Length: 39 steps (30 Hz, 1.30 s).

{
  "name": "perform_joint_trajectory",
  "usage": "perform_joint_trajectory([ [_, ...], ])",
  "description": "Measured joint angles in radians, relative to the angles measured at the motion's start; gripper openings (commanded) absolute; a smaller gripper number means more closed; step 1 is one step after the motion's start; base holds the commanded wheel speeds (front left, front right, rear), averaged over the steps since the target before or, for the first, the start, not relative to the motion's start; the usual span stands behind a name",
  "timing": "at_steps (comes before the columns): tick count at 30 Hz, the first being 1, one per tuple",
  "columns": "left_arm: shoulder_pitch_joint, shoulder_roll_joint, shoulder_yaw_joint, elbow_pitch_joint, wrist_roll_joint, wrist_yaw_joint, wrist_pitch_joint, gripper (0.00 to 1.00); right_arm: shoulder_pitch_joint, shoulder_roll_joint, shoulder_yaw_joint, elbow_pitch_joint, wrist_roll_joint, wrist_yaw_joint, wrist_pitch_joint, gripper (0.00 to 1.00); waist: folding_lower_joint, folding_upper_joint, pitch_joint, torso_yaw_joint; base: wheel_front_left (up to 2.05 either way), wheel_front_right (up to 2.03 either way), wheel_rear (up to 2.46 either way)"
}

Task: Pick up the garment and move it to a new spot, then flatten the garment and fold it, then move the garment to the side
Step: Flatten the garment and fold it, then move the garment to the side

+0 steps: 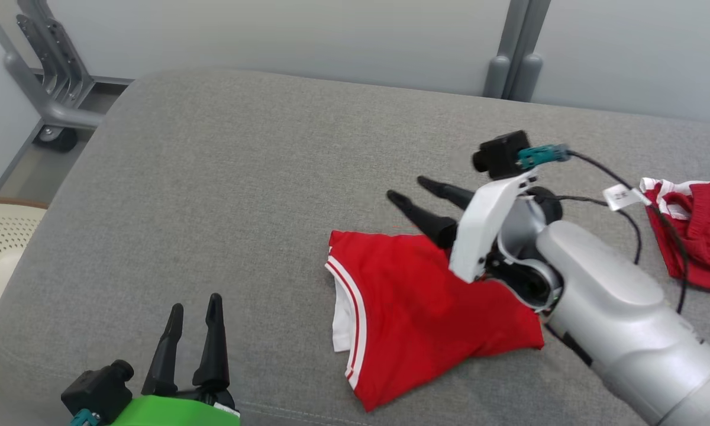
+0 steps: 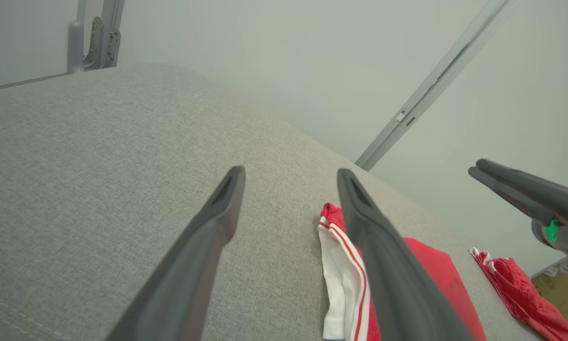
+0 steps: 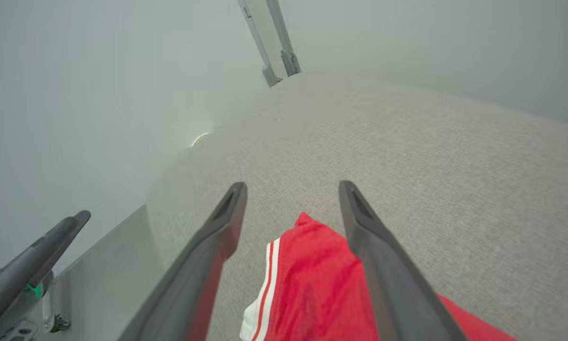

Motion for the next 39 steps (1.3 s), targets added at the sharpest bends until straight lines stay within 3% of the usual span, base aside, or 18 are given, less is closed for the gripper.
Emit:
perform_joint_trajectory([
  [4, 0.017, 0.000, 0.002, -0.016, 0.000, 0.000, 0.000, 1.00, 0.005, -0.102, -0.064, 0.045, 0.009, 0.000, -0.032, 1.00, 0.0000, 0.0000, -0.008, -0.032, 0.00, 0.00, 0.00],
  [11, 0.020, 0.000, -0.002, -0.028, 0.001, 0.000, 0.000, 1.00, 0.120, -0.183, -0.084, 0.099, 0.059, 0.000, -0.038, 1.00, 0.0000, 0.0000, -0.002, -0.069, 0.00, 0.00, 0.00],
  [24, 0.018, 0.000, -0.038, -0.046, 0.011, -0.002, 0.000, 1.00, 0.193, -0.189, -0.093, 0.120, 0.128, 0.000, -0.064, 1.00, 0.0000, 0.0000, 0.068, -0.093, 0.00, 0.00, 0.00],
  [35, -0.008, 0.000, -0.044, -0.044, 0.021, -0.001, 0.000, 1.00, 0.193, -0.183, -0.057, 0.145, 0.163, 0.000, -0.047, 1.00, 0.0000, 0.0000, 0.103, -0.043, 0.00, 0.00, 0.00],
  [36, -0.008, -0.001, -0.039, -0.043, 0.021, -0.001, 0.000, 1.00, 0.193, -0.181, -0.051, 0.146, 0.164, 0.000, -0.041, 0.98, 0.0000, 0.0000, 0.104, -0.039, 0.00, 0.00, 0.00],
  [39, -0.008, -0.001, -0.029, -0.043, 0.021, 0.000, 0.000, 1.00, 0.193, -0.176, -0.041, 0.147, 0.164, 0.000, -0.040, 0.46, 0.0000, 0.0000, 0.105, -0.034, 0.00, 0.00, 0.00],
])
